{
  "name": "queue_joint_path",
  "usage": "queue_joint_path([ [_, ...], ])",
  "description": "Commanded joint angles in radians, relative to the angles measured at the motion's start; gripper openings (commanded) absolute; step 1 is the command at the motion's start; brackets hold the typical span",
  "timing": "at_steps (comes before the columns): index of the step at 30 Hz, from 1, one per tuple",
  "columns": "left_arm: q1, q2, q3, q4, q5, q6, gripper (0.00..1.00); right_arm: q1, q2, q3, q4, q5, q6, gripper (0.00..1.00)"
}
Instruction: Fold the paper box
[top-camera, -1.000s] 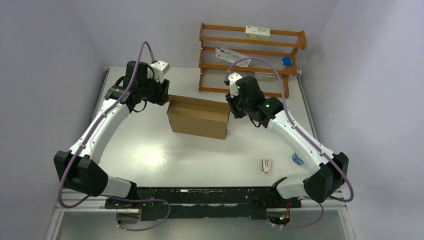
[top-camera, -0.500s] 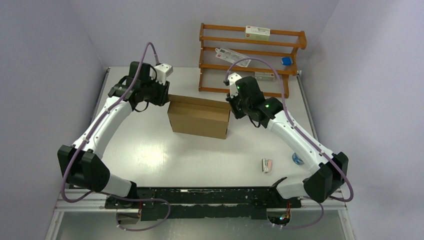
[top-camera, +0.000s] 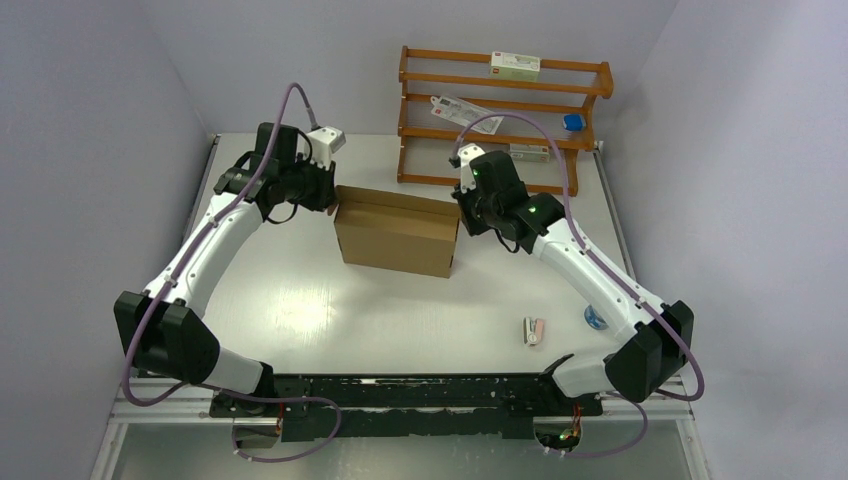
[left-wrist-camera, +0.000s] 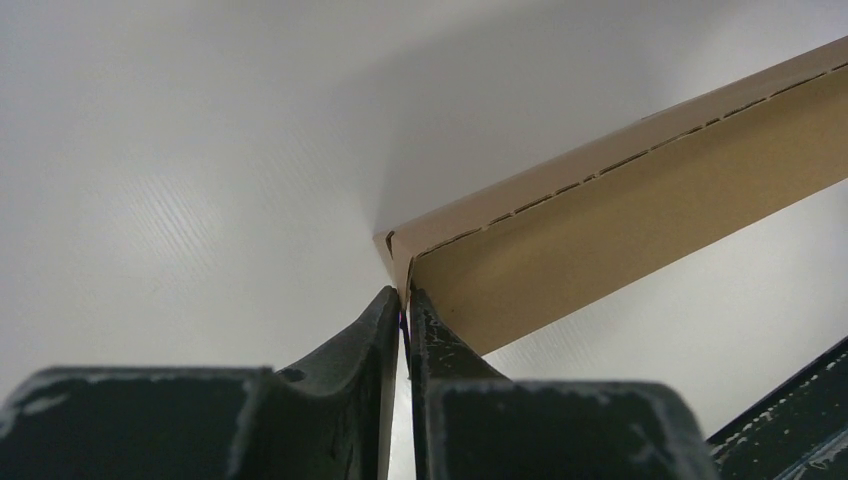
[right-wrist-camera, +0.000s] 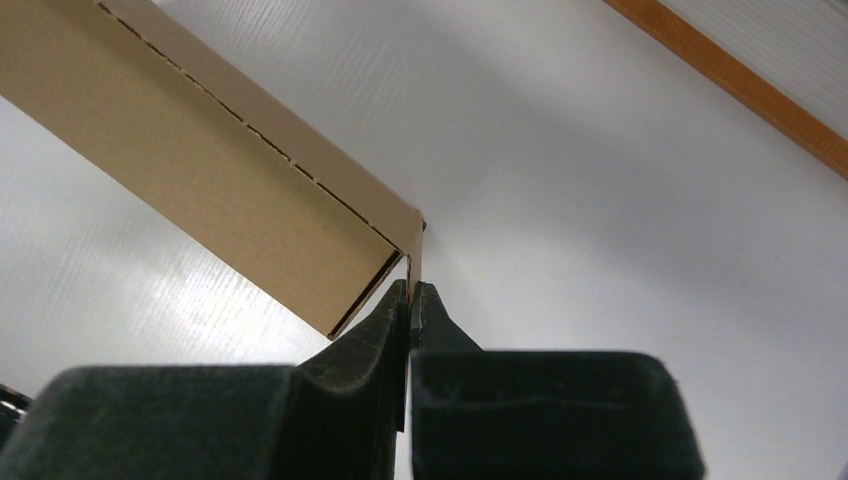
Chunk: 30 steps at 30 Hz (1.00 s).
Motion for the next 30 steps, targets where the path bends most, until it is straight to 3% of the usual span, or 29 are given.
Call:
queue_joint_path([
  [1,-0.005,-0.043,0.000,0.019,0.092,-0.095,0.11,-0.003,0.023,0.036,0.012,-0.050,0.088,0.00],
  [7,-0.048,-0.042,-0.014,0.008,0.046,-0.175,0.05,0.013,0.047,0.070,-0.008,-0.014,0.172,0.00],
  [16,-0.120,-0.023,-0.011,-0.009,-0.096,-0.303,0.05,0.140,0.130,0.146,-0.077,0.238,0.361,0.00],
  [30,-0.181,-0.039,-0.039,0.026,-0.146,-0.355,0.05,0.151,0.203,0.239,-0.153,0.274,0.529,0.00],
])
